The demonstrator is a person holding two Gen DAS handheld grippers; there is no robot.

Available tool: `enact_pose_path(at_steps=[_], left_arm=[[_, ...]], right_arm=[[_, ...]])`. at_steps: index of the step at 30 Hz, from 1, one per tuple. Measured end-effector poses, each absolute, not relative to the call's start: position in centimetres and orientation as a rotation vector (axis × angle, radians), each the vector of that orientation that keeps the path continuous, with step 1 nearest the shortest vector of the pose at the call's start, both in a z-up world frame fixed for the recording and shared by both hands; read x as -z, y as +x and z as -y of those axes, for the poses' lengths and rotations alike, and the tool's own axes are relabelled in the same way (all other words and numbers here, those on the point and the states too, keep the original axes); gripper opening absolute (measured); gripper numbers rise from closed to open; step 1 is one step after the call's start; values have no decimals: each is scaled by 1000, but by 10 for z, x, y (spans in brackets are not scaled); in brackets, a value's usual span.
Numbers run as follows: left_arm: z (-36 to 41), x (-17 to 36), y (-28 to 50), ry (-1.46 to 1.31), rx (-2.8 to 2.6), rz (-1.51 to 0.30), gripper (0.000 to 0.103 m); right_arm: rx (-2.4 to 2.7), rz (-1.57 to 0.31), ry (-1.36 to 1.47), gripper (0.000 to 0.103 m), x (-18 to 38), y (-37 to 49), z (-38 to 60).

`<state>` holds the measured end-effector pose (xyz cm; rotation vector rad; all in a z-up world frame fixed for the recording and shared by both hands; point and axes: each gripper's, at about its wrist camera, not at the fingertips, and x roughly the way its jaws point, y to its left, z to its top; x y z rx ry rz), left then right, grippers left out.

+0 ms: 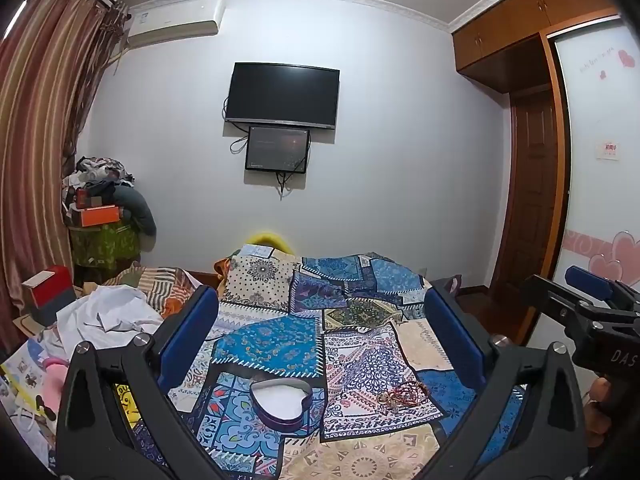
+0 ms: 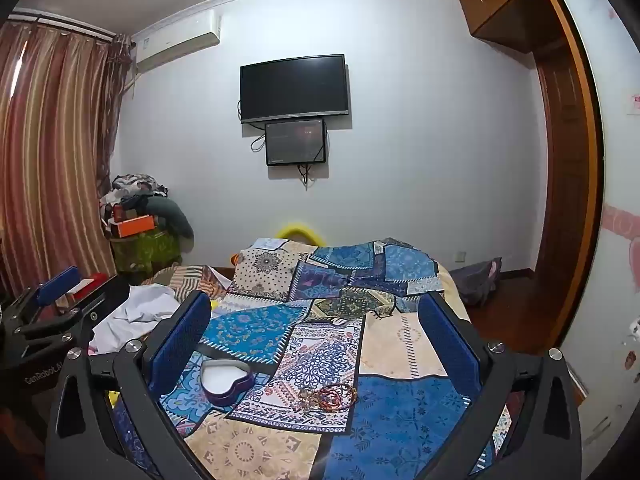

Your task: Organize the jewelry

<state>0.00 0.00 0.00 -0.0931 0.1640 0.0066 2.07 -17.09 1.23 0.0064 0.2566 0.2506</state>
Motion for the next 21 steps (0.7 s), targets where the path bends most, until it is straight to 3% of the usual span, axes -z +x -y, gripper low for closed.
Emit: enact_pose_path(at_steps=[21], left_arm=[[1,0,0,-97,-2,-166,103]], right_arm=[[-252,-261,6,103,-15,22,172]])
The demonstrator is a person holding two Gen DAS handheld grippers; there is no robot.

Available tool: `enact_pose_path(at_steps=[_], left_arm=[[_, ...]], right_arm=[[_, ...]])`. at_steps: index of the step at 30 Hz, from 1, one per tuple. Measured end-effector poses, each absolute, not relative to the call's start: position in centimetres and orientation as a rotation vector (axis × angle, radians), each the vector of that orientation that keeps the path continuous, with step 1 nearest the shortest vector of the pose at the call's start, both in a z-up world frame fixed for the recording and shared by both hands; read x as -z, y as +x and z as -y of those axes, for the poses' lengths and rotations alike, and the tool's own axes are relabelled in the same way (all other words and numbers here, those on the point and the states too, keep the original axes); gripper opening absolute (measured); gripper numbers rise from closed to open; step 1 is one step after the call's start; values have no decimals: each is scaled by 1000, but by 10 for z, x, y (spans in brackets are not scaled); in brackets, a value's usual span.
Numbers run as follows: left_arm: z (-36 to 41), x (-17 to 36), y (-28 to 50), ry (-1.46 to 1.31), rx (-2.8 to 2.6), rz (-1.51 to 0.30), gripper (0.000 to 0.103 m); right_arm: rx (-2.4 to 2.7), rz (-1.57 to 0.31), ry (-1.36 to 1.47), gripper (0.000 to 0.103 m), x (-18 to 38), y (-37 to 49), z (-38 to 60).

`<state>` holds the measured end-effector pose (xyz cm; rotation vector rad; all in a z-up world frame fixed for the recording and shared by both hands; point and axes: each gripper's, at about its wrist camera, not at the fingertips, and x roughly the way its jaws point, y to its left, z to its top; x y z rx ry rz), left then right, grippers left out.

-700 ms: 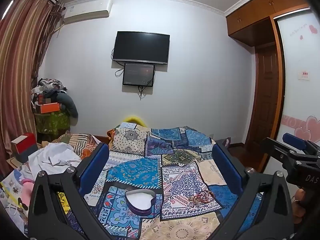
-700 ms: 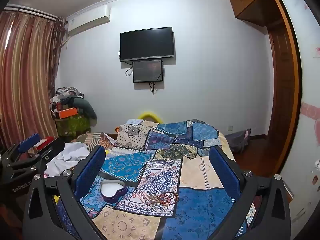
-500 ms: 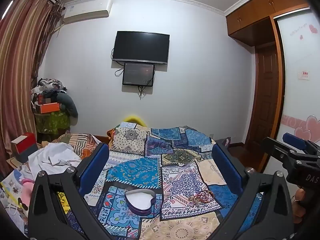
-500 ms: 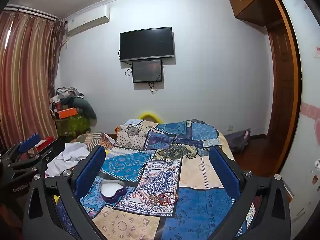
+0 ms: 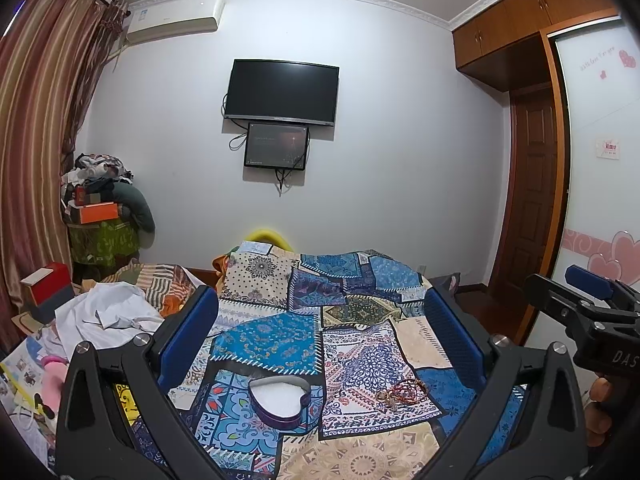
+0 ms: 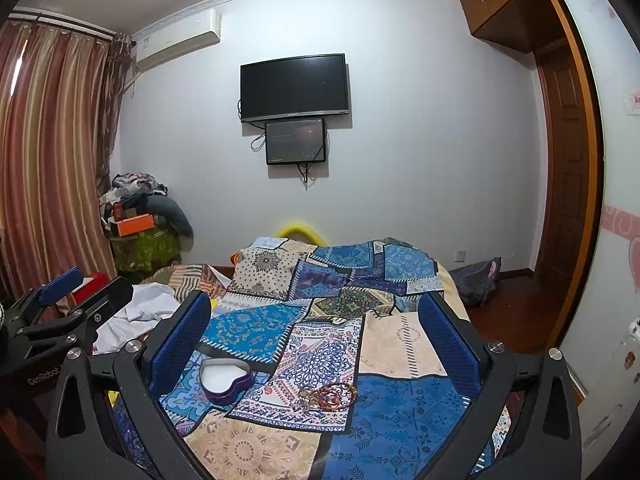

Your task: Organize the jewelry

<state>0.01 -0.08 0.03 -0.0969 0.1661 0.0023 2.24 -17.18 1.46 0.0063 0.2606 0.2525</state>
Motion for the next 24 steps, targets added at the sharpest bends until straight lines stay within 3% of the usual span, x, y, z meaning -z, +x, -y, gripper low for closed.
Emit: enact_pose_path(at_steps=[24], left_arm=[[-5,8,18,-141,1,-208,103]], right_arm=[[-244,-290,2,103,-4,33,175]])
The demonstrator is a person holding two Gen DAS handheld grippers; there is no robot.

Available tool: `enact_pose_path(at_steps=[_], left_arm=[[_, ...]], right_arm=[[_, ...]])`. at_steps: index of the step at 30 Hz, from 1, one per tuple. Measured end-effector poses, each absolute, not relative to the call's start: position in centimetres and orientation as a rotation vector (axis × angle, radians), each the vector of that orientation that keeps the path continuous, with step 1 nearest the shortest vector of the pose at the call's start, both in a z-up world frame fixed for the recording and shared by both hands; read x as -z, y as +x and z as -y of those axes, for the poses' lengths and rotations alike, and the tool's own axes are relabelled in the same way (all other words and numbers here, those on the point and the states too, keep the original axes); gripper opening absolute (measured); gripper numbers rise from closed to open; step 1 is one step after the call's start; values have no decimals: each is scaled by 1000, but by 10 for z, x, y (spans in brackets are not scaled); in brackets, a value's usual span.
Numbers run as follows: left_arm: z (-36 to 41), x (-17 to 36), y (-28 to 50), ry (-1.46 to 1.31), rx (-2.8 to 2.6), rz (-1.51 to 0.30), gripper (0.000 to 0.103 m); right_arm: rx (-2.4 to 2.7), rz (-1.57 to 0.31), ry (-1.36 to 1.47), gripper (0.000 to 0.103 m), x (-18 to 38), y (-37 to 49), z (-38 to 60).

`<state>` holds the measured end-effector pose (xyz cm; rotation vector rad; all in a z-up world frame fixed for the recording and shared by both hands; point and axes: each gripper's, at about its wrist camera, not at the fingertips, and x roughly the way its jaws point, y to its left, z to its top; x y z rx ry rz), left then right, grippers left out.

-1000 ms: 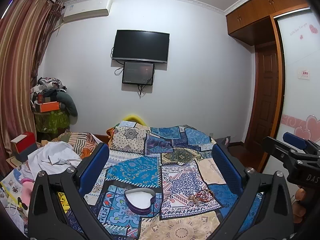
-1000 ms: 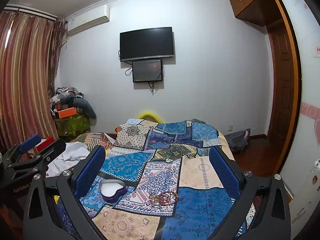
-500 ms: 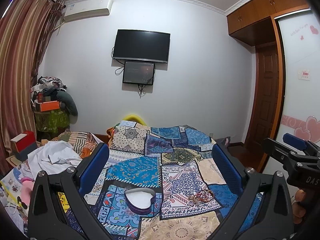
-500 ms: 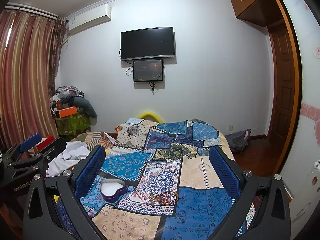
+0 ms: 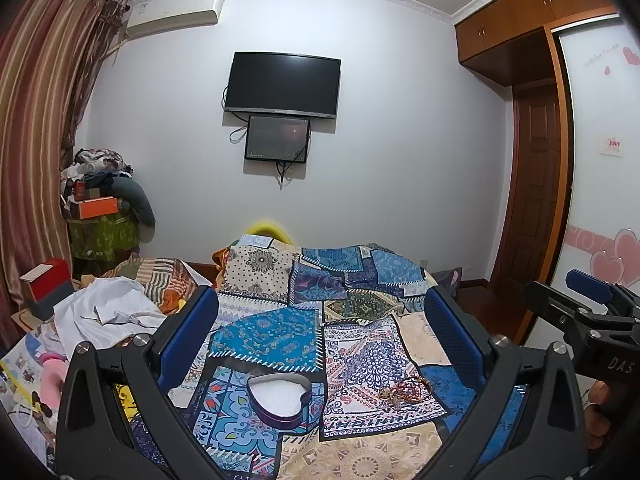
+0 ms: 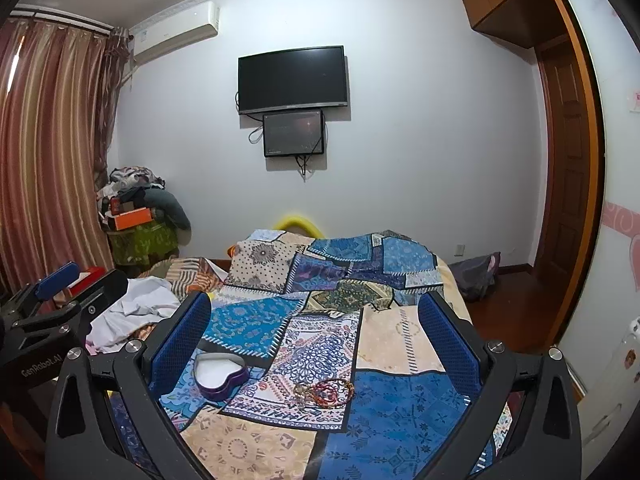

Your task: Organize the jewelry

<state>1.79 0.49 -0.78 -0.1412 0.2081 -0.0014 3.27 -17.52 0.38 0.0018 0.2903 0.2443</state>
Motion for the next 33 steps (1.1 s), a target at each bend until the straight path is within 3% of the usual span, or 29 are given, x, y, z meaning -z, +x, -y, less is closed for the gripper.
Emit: enact_pose_path(at_steps=[15,28,33], left_arm=[[13,48,100,-167,52,-355,103],[41,140,167,-38,115,-693,103],[55,157,175,-29,176,-757,95]], right_arm=[[-140,-475,-3,103,47,90,221],[-146,-674,25,103,96,134,241],[-193,-722,15,98,113,144,237]])
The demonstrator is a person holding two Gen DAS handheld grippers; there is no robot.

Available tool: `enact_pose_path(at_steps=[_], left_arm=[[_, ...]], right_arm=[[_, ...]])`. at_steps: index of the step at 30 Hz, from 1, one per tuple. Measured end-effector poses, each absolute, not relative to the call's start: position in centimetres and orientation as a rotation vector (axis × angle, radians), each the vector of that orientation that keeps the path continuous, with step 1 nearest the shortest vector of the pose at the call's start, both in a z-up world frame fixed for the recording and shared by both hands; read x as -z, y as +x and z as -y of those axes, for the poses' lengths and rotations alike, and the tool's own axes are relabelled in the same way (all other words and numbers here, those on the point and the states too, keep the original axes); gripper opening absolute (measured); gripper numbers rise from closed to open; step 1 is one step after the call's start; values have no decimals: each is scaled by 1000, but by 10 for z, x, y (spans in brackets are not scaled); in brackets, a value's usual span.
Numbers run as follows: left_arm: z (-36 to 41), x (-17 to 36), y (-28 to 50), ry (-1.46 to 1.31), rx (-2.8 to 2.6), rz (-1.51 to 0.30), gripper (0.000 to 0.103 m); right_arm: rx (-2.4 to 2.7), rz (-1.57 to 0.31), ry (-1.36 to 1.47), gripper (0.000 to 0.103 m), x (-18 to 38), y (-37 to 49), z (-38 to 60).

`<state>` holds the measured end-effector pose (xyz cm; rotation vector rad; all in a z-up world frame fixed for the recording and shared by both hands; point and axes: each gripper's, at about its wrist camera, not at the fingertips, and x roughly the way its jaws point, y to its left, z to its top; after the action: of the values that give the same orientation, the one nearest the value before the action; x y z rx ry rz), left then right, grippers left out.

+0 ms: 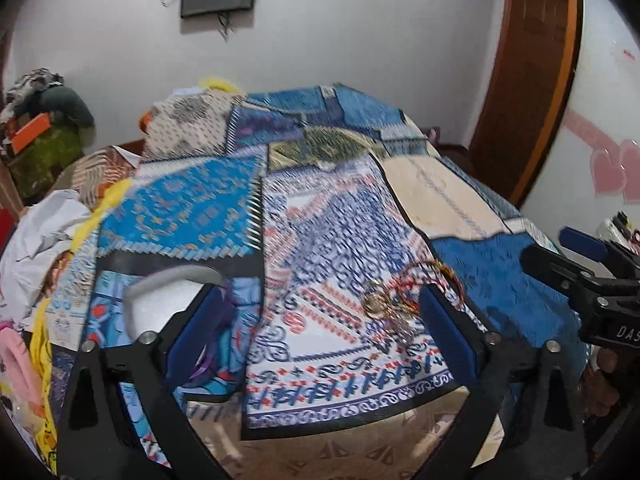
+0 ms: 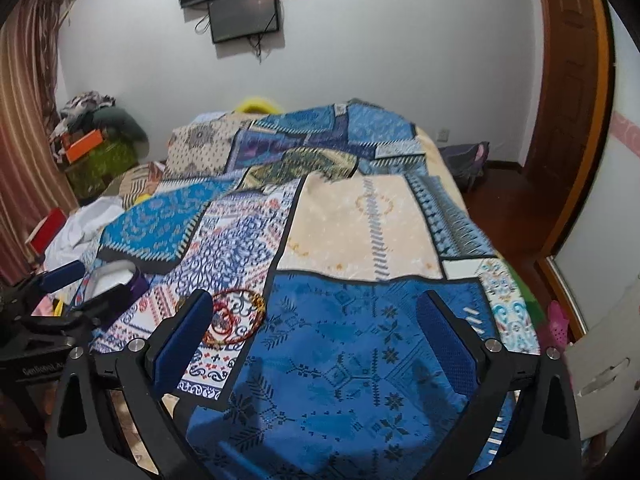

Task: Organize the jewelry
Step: 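Lower the left tool onto the jewelry pile and grasp a small ring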

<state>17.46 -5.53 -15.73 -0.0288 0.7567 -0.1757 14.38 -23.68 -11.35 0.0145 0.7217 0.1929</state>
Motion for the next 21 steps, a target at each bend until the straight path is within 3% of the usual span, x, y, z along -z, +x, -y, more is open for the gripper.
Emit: enact_pose_path(at_steps=[6,11,13,21], left_arm=[[64,176,186,-74,254,-833,82],[71,186,191,-102,312,-883,61],[73,188,192,-116,321,-893,58],[79,188,195,-133,365,-912,18]], right_arm=[[-254,-775,28,84,127,150,235],[-282,-815,43,70,136,155,237],[-286,-822,48,66,138,157,237],[-314,-842,51,62,140,158,234]])
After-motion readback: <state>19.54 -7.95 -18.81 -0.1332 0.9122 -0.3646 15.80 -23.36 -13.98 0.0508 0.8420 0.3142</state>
